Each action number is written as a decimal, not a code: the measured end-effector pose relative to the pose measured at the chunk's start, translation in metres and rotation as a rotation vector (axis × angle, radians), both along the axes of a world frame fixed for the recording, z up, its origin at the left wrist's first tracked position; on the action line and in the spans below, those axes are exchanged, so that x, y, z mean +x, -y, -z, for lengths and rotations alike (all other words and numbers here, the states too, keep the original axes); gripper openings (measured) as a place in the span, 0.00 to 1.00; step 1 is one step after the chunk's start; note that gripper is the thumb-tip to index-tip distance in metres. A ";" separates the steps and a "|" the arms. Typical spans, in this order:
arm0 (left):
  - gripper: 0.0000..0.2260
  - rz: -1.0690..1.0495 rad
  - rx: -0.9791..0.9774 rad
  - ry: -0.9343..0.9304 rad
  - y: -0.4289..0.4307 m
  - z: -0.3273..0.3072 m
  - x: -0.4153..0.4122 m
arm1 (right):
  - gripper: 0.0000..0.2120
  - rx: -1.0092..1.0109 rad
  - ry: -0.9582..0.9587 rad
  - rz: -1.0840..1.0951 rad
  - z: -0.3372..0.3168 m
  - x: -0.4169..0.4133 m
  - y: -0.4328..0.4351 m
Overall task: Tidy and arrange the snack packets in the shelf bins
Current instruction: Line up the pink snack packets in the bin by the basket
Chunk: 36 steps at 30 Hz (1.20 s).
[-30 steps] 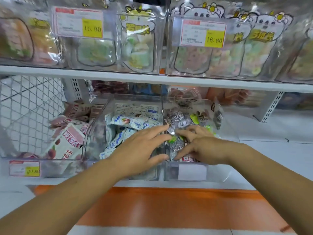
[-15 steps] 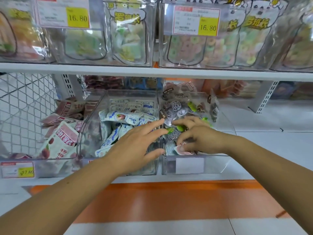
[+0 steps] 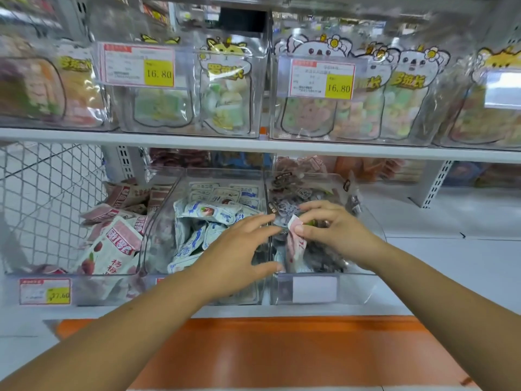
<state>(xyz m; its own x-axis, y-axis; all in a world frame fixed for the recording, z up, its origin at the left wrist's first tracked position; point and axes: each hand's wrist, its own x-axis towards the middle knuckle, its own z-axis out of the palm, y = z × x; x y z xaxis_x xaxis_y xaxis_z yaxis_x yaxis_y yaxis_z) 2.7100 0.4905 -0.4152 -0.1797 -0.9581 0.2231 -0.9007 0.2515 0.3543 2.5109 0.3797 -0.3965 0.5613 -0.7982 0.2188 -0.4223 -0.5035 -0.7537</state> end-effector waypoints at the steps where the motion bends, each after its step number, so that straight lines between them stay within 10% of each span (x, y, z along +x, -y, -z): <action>1: 0.34 -0.004 -0.011 -0.022 0.000 -0.001 -0.002 | 0.02 0.000 0.025 -0.001 -0.001 0.003 -0.003; 5: 0.42 0.003 -0.013 -0.134 0.000 -0.008 -0.010 | 0.02 -0.021 0.163 0.033 -0.010 0.012 -0.018; 12: 0.19 -0.137 -0.095 -0.711 -0.006 -0.016 -0.012 | 0.05 0.106 0.408 0.019 -0.028 0.031 -0.044; 22: 0.12 -0.436 -0.114 -1.039 -0.049 -0.041 0.063 | 0.07 -0.028 0.062 -0.124 -0.016 0.038 -0.033; 28: 0.20 -0.837 -0.393 -0.736 -0.074 -0.031 0.145 | 0.10 -0.087 -0.050 -0.111 -0.014 0.026 -0.033; 32: 0.23 -0.930 -0.233 -0.496 -0.076 -0.011 0.165 | 0.08 -0.108 -0.145 -0.081 -0.016 0.014 -0.034; 36: 0.33 -0.948 -0.307 0.119 -0.065 -0.012 0.172 | 0.08 -0.063 -0.253 -0.109 -0.018 0.004 -0.028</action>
<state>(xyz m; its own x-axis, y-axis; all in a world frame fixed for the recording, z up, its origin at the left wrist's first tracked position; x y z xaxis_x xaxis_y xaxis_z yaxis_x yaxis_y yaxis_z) 2.8818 0.5553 -0.4030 0.5907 -0.6213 0.5148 -0.8019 -0.5227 0.2893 2.5147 0.4081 -0.3780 0.6864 -0.7192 0.1080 -0.5336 -0.5989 -0.5971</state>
